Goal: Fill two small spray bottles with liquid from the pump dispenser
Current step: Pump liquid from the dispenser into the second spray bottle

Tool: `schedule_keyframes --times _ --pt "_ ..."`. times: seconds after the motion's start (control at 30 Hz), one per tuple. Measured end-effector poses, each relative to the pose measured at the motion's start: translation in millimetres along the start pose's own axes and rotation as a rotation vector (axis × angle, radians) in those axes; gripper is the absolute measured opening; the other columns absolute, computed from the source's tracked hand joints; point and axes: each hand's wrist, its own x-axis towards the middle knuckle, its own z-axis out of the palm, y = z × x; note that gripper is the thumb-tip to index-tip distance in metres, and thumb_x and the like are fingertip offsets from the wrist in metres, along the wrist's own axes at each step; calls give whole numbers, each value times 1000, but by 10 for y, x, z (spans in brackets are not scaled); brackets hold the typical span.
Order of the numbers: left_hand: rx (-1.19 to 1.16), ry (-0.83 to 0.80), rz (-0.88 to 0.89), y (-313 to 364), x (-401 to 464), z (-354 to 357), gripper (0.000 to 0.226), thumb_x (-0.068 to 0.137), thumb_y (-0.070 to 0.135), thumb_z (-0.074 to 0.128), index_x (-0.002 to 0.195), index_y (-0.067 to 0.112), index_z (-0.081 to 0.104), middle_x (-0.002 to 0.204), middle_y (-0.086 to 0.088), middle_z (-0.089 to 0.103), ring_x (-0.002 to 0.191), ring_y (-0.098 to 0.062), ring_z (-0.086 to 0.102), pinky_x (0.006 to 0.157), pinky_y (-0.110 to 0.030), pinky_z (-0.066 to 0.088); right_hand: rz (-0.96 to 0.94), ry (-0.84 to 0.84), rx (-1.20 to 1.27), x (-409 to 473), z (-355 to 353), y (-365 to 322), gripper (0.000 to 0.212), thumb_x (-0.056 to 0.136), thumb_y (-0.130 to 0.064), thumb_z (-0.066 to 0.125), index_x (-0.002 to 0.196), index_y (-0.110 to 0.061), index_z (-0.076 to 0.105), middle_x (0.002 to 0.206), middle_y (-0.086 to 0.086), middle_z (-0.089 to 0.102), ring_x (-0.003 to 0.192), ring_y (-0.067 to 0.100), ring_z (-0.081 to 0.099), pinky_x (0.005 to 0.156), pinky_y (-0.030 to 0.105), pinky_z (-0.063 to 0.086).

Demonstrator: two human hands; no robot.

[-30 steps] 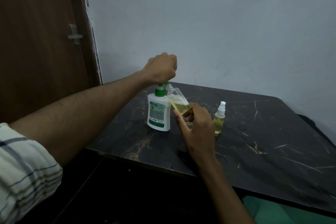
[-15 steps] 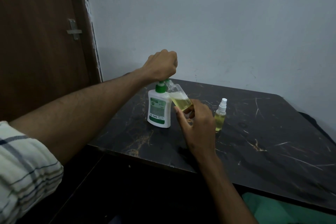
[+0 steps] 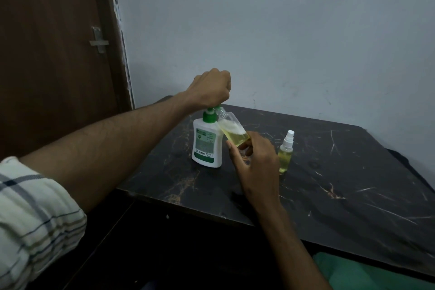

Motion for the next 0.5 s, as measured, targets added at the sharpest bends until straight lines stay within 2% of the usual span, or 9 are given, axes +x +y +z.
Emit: schedule_keyframes --times 0.13,0.23,0.4,0.5 --pt "-12 21 -15 -8 8 -6 18 84 2 49 88 15 60 100 -7 66 86 -28 62 76 -42 50 0 1 6 3 8 14 28 98 -49 64 103 -21 62 87 -10 53 80 9 49 68 27 42" --pt "-14 18 -21 -19 -6 21 17 86 1 49 87 14 59 97 -7 66 84 -27 61 71 -40 47 7 -4 6 6 19 16 28 98 -49 64 101 -22 61 86 -10 53 80 9 48 68 26 41" --pt "-2 -2 -1 10 9 -21 22 81 1 48 71 21 50 92 -6 66 78 -27 61 69 -40 46 8 -8 -1 4 2 17 29 98 -50 64 99 -21 60 87 -9 54 80 10 49 68 23 38" --pt "-13 14 -8 -4 24 -11 17 82 1 49 81 15 59 92 -6 67 80 -27 63 73 -43 53 4 -2 5 11 14 21 28 98 -49 65 99 -22 61 85 -9 54 79 10 49 68 23 38"
